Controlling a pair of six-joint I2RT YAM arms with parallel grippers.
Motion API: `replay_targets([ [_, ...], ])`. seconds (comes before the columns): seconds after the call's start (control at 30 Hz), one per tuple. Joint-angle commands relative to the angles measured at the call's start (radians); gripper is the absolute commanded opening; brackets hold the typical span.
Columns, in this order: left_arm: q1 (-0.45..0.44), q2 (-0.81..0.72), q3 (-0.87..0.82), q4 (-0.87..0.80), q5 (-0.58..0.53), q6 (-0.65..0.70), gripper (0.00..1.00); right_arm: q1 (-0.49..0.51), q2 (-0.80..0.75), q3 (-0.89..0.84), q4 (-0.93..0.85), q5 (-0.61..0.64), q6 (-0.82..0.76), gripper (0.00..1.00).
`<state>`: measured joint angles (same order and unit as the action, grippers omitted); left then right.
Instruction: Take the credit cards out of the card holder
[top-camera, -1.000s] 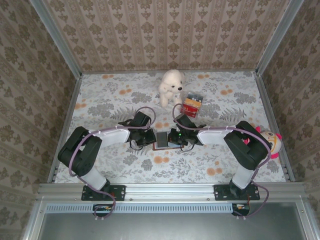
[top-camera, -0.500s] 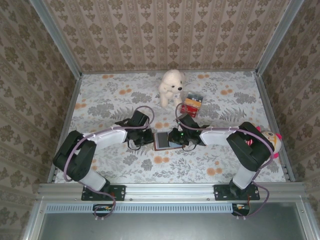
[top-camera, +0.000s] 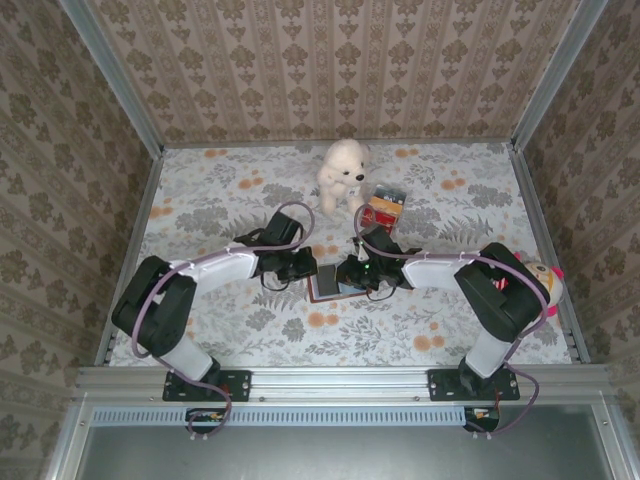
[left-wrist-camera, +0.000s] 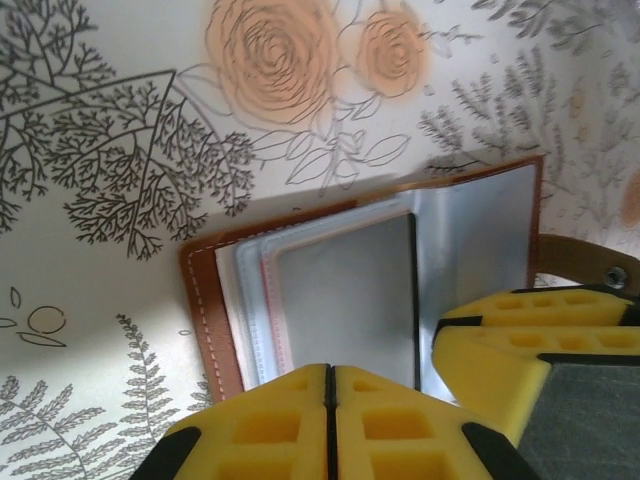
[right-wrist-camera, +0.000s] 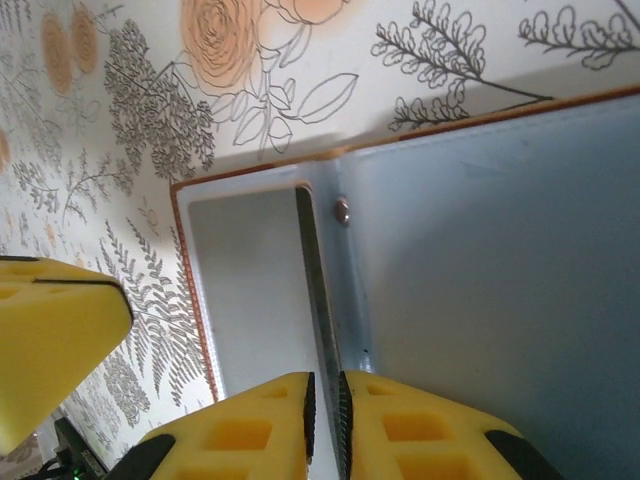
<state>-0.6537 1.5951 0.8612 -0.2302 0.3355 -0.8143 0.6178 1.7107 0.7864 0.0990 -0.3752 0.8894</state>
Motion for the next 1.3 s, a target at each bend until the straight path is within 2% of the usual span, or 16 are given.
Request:
replay_targets([
  [0.0,0.000,0.041,0.028,0.003,0.022,0.024,0.08,-0.009,0.015,0.028,-0.039,-0.019,-0.034,0.17],
  [0.4,0.005,0.098,0.018,-0.014,0.017,0.022,0.08,-0.016,0.069,0.031,0.010,-0.092,-0.037,0.18],
  [0.67,0.005,0.108,0.005,-0.027,0.004,0.024,0.07,-0.018,0.081,0.027,0.035,-0.118,-0.033,0.14],
  [0.83,0.005,0.115,-0.006,-0.024,0.005,0.024,0.07,-0.022,0.086,0.016,0.068,-0.139,-0.023,0.08],
  [1.0,0.008,0.099,-0.013,-0.030,-0.015,0.018,0.10,-0.035,0.051,-0.011,0.077,-0.119,-0.017,0.00],
  [1.27,0.026,0.080,-0.018,-0.050,-0.030,0.028,0.11,-0.052,-0.014,-0.042,0.043,-0.069,-0.042,0.00],
])
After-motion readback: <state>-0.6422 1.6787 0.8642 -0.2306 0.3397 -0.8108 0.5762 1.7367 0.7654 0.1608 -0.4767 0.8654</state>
